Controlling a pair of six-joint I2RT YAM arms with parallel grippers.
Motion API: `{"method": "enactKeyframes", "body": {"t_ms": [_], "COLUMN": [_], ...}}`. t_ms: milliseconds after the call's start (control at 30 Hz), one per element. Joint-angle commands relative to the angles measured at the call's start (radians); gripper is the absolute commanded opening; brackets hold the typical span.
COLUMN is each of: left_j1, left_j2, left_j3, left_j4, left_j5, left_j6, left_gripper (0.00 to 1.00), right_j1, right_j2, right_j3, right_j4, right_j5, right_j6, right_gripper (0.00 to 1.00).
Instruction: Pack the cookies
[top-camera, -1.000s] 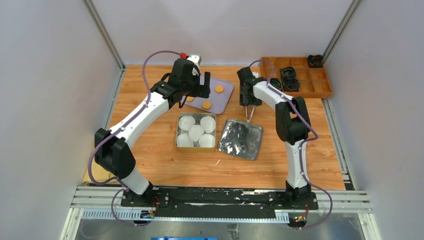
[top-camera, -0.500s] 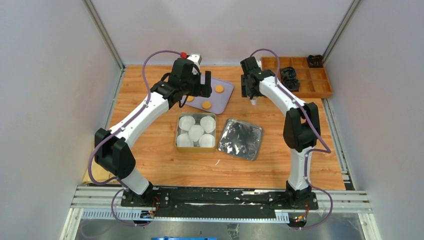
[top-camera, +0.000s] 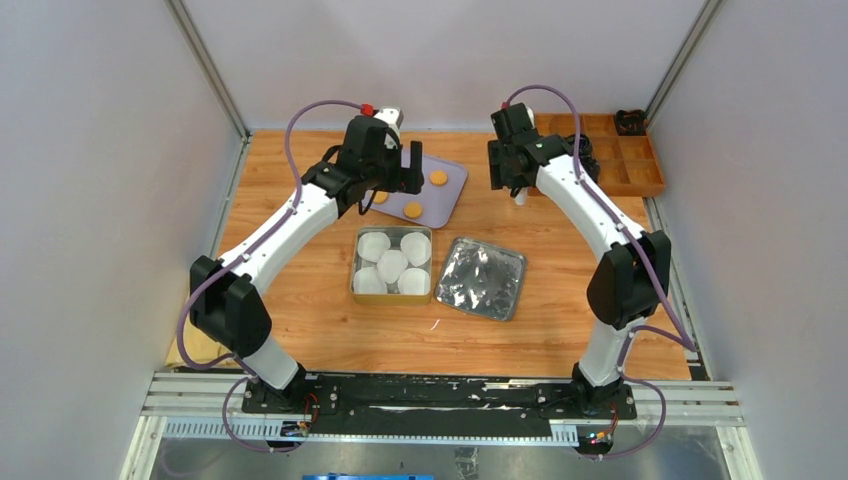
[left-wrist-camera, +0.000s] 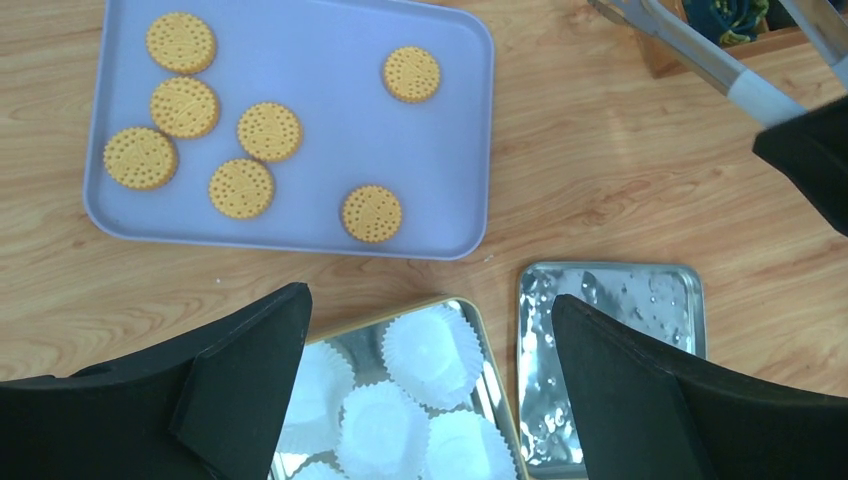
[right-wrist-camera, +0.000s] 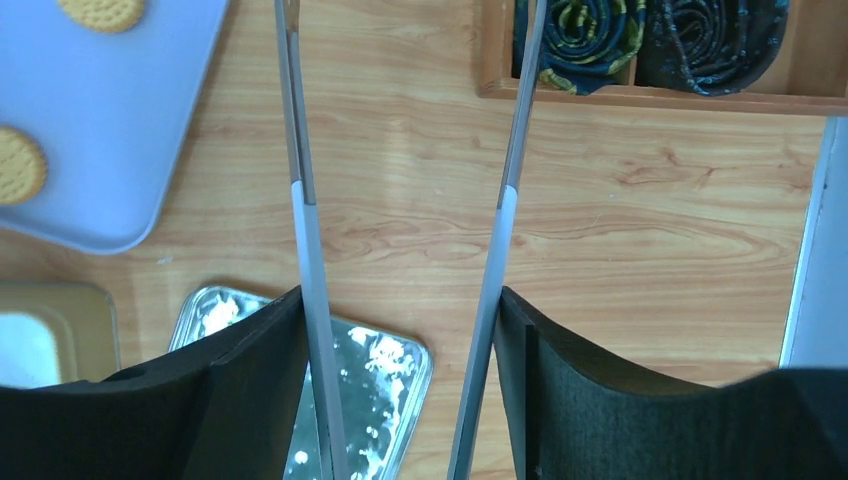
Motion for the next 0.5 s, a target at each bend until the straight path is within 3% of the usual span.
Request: {"method": "enactKeyframes", "body": {"t_ms": [0, 167, 467], "left_j1": [-0.001, -0.001, -0.001], "left_j2": [0.017, 0.011, -0.016], "left_j3": [0.012, -0.009, -0.039], "left_j4": [0.027, 0.015, 0.016], "left_j5": [-0.054, -0.083, -0.115], "left_j6": [-0.004, 0.009, 0.019], "left_gripper": [0.97, 0.97, 0.97], "right_j1": [0.037, 0.060, 0.087], "right_j2": [-0.062, -0.054, -0.046], "right_j3": [-0.037, -0.033, -0.109], "right_j4": [0.026, 0.044, 0.166], "right_j5": [-0.107, -0.224, -0.395], "right_j6": [-0.052, -0.051, -0.067], "right_gripper": [0.66, 0.60, 0.60]}}
